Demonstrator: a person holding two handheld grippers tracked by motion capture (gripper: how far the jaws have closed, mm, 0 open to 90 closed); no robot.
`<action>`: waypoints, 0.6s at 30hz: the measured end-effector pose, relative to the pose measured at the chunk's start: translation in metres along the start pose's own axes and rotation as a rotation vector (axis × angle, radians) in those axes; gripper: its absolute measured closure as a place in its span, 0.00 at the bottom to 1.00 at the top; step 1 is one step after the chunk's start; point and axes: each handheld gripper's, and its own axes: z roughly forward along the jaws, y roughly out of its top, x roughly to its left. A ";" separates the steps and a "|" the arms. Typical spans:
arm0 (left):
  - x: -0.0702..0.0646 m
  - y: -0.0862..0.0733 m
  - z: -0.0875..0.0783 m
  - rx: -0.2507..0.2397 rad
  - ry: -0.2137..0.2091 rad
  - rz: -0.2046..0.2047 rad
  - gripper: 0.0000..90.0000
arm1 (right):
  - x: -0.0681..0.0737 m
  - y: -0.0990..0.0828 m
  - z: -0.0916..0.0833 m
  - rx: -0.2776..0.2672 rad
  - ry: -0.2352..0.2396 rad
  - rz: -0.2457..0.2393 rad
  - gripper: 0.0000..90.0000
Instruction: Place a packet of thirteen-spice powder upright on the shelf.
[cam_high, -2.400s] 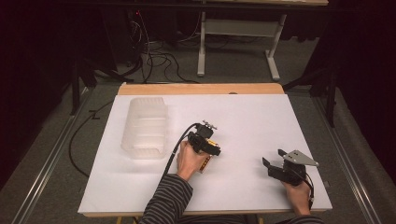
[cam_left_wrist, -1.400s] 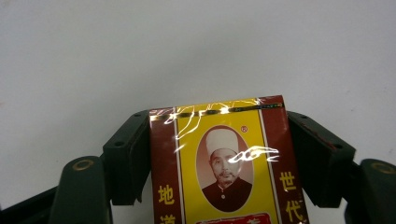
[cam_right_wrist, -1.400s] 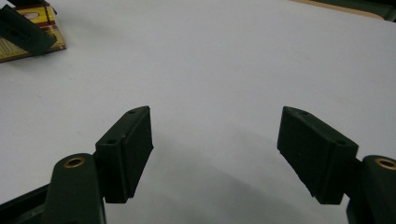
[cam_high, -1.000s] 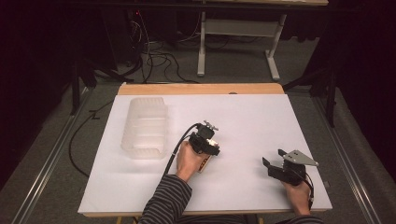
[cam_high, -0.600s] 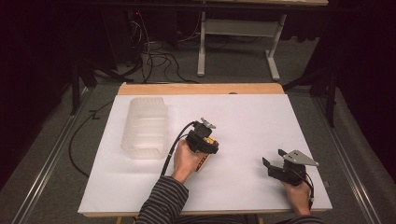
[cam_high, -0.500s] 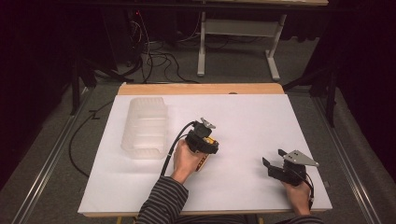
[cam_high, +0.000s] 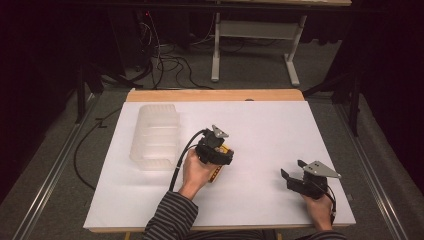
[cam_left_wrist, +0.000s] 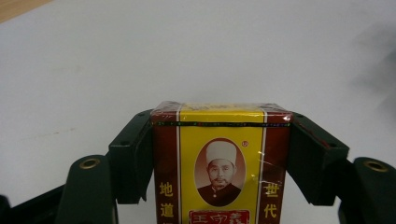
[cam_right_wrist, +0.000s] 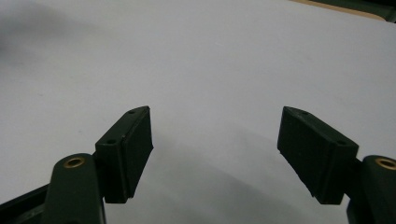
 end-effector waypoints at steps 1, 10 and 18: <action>0.000 0.000 -0.001 -0.002 -0.002 0.001 0.36 | 0.000 0.000 0.000 0.001 -0.001 0.002 0.30; 0.001 -0.001 -0.016 -0.026 0.012 0.012 0.36 | 0.000 0.000 0.001 0.004 0.002 -0.001 0.30; 0.003 0.002 -0.029 -0.050 0.028 0.023 0.36 | -0.001 0.000 0.000 -0.001 -0.002 0.000 0.30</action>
